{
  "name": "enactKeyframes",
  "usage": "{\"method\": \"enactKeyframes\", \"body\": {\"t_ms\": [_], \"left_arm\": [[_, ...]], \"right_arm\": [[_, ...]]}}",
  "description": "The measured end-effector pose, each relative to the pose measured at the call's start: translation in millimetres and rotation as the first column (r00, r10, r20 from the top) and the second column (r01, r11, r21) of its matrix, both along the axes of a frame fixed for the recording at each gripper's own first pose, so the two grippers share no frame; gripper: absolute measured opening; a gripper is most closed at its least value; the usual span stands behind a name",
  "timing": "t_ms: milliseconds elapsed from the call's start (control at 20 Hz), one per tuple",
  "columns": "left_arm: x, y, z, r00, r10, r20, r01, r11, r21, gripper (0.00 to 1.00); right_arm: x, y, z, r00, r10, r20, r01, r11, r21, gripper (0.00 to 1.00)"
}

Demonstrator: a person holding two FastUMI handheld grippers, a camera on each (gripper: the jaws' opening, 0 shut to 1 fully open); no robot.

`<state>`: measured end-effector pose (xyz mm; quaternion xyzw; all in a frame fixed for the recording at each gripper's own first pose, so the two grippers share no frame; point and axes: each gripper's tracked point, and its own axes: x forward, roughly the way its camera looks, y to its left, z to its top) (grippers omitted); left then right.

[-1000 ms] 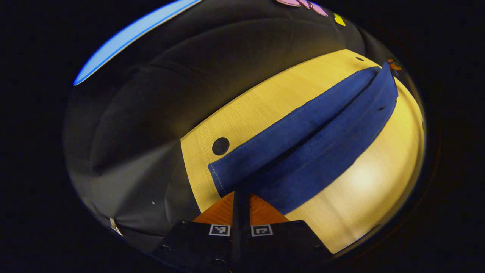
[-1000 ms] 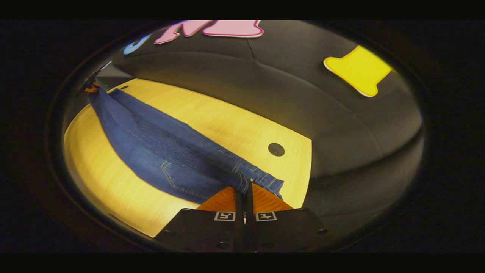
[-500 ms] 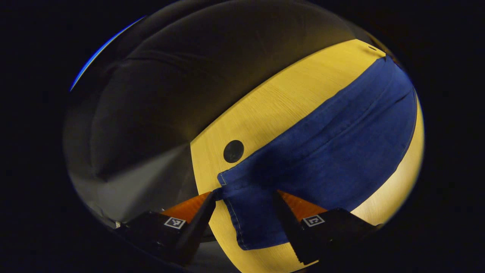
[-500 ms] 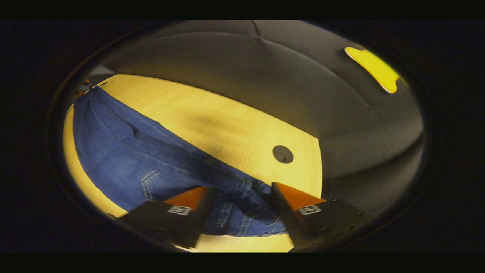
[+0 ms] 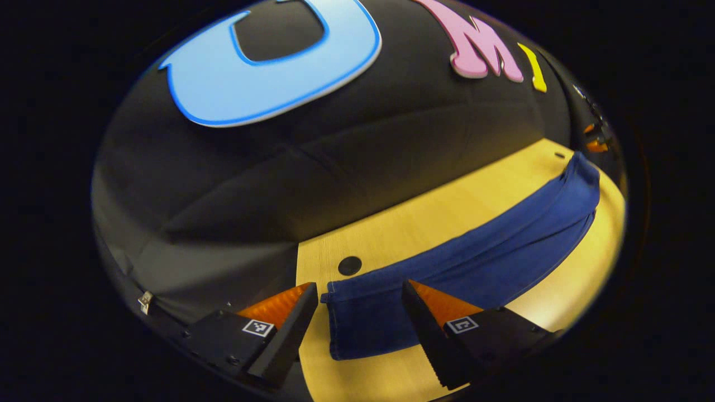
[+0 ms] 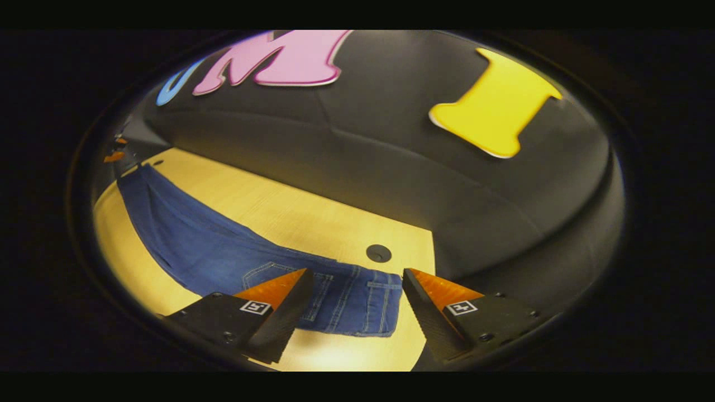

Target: Grasp the waist and the cuffs of the jeans and fold them to make the two legs overlap; first hold the waist and fold one-third of the jeans toward the cuffs, then hold the cuffs and fold the remaining one-third in the same direction to finish folding.

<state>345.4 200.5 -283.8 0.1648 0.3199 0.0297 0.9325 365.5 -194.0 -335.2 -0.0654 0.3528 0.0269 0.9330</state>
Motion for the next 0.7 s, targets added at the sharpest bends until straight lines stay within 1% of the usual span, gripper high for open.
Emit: {"method": "enactKeyframes", "body": {"t_ms": [100, 150, 200, 250, 300, 350, 400, 500, 600, 700], "left_arm": [[-15.4, -15.3, 26.0, 0.998, 0.005, 0.062, -0.001, 0.998, -0.066, 0.96], [-20.3, -21.4, 33.8, 0.997, 0.005, 0.083, 0.004, 0.994, -0.106, 0.96], [-29.1, -30.2, 32.7, 0.996, 0.004, 0.086, 0.007, 0.991, -0.133, 0.96], [-37.8, -34.1, 32.1, 0.996, 0.017, 0.087, -0.004, 0.989, -0.147, 0.96], [-48.8, -41.9, 29.5, 0.997, 0.02, 0.077, -0.007, 0.986, -0.164, 0.96], [-59.2, -45.4, 27.3, 0.997, 0.024, 0.067, -0.012, 0.985, -0.174, 0.97], [-67.4, -46.4, 24.7, 0.998, 0.029, 0.057, -0.018, 0.985, -0.173, 0.97], [-81.1, -49.0, 20.3, 0.999, 0.031, 0.039, -0.024, 0.985, -0.169, 0.97], [-93.5, -47.6, 16.9, 0.999, 0.033, 0.018, -0.03, 0.988, -0.151, 0.97], [-103.9, -44.6, 14.2, 0.999, 0.035, -0.003, -0.035, 0.991, -0.128, 0.97]], "right_arm": [[-17.1, -10.1, 4.6, 0.996, -0.09, -0.029, 0.092, 0.993, 0.07, 0.97], [-23.2, -16.3, -0.4, 0.989, -0.136, -0.052, 0.141, 0.984, 0.11, 0.97], [-30.3, -23.0, -11.3, 0.978, -0.187, -0.09, 0.199, 0.968, 0.156, 0.97], [-37.7, -27.8, -24.9, 0.96, -0.243, -0.137, 0.268, 0.942, 0.204, 0.97], [-44.8, -30.7, -37.9, 0.934, -0.302, -0.188, 0.343, 0.905, 0.251, 0.98], [-48.5, -33.6, -49.2, 0.902, -0.362, -0.236, 0.422, 0.855, 0.303, 0.98], [-55.1, -37.4, -59.3, 0.86, -0.421, -0.289, 0.503, 0.793, 0.344, 0.98], [-68.8, -38.1, -80.2, 0.768, -0.498, -0.403, 0.637, 0.658, 0.401, 0.98], [-81.2, -40.5, -104.4, 0.676, -0.558, -0.481, 0.736, 0.546, 0.4, 0.99], [-85.3, -38.8, -114.8, 0.603, -0.589, -0.538, 0.798, 0.44, 0.412, 0.99]]}}
